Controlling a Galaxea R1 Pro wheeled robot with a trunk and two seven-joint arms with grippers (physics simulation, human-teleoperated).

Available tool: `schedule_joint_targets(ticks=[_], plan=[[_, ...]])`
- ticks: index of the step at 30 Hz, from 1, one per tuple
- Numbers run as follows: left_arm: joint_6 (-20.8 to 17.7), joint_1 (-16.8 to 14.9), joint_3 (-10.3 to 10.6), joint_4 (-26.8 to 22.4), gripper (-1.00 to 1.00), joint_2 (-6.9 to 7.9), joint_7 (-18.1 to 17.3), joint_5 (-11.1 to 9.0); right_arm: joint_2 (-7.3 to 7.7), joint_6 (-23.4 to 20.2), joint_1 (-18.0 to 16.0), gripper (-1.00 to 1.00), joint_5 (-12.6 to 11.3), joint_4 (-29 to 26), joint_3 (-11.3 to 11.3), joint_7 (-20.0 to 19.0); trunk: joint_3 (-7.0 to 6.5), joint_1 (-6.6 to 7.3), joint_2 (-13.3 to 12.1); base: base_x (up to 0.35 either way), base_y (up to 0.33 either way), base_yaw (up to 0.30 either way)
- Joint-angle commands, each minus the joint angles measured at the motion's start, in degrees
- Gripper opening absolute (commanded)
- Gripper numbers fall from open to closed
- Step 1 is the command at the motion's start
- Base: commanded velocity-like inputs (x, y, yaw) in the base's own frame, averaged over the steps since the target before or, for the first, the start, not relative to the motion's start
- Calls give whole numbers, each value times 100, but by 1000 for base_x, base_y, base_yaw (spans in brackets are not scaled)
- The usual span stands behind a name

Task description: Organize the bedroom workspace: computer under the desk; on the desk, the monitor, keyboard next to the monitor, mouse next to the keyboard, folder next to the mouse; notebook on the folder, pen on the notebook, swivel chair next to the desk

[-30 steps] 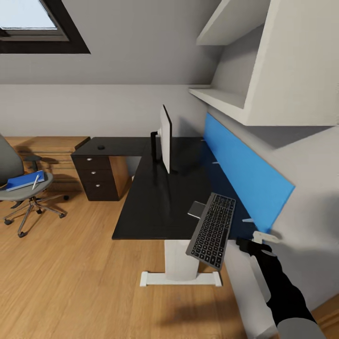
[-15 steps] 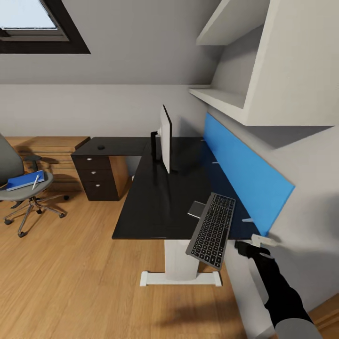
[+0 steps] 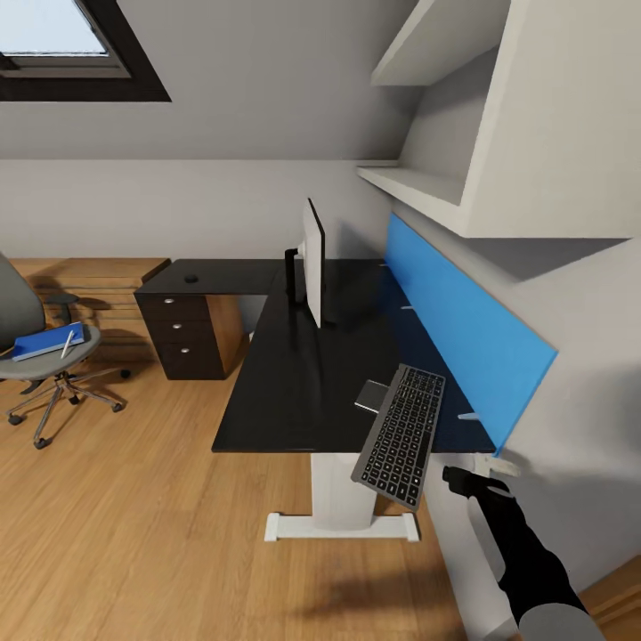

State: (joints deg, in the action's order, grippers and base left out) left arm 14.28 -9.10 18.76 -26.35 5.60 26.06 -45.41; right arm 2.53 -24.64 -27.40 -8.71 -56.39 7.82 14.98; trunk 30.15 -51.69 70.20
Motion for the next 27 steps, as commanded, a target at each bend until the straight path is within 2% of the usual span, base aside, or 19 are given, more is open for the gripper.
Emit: schedule_joint_targets(ticks=[1, 10, 27], plan=[[31, -4, 49, -5, 100, 6, 32, -54, 2, -8, -3, 100, -60, -5, -10, 40, 6, 0, 4, 0, 0, 0], [31, -4, 49, -8, 100, 9, 31, -54, 2, 34, -3, 100, -53, 12, -29, 40, 6, 0, 4, 0, 0, 72], [39, -4, 82, -10, 100, -6, 31, -47, 2, 30, -3, 100, -43, 8, -38, 40, 6, 0, 4, 0, 0, 242]])
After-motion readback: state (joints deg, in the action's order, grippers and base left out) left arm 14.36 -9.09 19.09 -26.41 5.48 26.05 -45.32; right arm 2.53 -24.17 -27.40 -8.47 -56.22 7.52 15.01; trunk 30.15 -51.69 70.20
